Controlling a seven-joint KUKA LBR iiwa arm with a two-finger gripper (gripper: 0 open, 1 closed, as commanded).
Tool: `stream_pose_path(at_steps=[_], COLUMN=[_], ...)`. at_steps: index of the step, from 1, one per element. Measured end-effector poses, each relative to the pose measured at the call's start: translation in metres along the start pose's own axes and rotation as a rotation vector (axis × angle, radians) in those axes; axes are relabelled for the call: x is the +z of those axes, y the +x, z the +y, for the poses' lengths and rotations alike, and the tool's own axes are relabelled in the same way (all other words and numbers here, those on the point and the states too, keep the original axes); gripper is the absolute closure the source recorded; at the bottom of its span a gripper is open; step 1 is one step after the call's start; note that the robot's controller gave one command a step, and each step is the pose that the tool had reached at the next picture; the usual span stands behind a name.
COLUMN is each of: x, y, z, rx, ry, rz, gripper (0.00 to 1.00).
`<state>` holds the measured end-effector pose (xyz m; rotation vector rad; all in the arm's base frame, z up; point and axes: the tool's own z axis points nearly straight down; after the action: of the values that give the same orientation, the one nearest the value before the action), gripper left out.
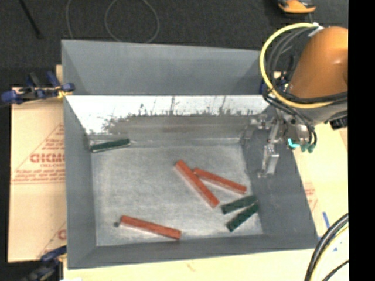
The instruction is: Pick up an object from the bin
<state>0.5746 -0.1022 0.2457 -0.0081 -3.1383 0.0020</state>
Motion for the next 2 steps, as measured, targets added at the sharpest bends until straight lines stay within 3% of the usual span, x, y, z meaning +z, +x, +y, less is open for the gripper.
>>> stream_pose_path(at_steps=[1, 2], x=[0.179, 0.145], y=[0.009, 0.030], z=[0.063, 0.077], rx=[0.142, 0.274], ry=[-0.004, -0.004], rz=[0.000, -0.005], gripper=[0.00, 0.00])
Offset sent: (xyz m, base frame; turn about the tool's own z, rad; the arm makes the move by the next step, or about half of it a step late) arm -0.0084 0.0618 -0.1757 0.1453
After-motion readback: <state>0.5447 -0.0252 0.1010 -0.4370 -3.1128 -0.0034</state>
